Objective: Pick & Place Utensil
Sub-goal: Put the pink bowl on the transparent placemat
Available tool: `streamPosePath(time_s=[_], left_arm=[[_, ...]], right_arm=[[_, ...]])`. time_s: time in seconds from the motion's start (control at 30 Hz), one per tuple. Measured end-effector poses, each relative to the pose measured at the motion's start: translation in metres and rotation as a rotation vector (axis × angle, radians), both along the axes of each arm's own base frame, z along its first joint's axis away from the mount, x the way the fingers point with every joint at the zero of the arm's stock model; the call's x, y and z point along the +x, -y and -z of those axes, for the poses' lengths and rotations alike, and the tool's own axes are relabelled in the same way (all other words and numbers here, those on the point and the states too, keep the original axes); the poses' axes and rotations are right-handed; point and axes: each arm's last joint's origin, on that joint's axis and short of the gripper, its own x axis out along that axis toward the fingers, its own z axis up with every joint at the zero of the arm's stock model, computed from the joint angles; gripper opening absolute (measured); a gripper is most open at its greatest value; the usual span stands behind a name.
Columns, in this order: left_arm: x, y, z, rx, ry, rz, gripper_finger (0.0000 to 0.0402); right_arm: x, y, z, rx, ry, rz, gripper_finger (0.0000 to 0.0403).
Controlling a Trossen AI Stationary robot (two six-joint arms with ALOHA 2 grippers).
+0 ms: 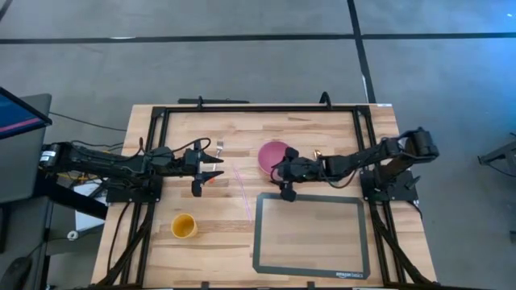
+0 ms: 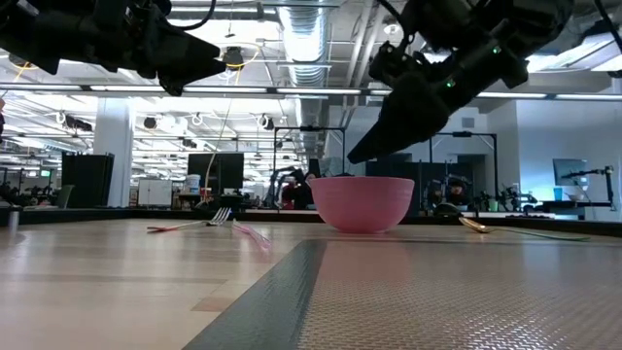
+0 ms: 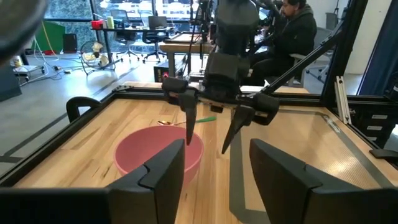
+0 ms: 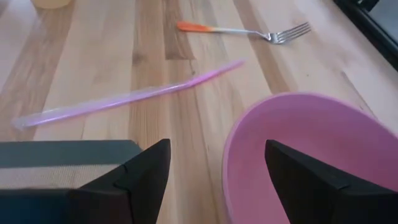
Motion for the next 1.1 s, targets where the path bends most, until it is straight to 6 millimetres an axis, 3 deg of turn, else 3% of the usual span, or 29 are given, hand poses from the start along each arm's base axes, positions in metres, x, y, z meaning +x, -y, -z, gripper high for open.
streamPosePath(time_s=[0.57, 1.1], left_arm=[[0.000, 0.000, 0.000, -0.001, 0.000, 0.000, 0.0170], [0.000, 0.000, 0.000, -0.001, -0.001, 0.000, 0.0168]], right_arm=[[0.003, 0.021, 0.033, 0.050, -0.139, 0.054, 0.0243], [0.003, 0.021, 0.033, 0.028, -0.144, 0.038, 0.0042]])
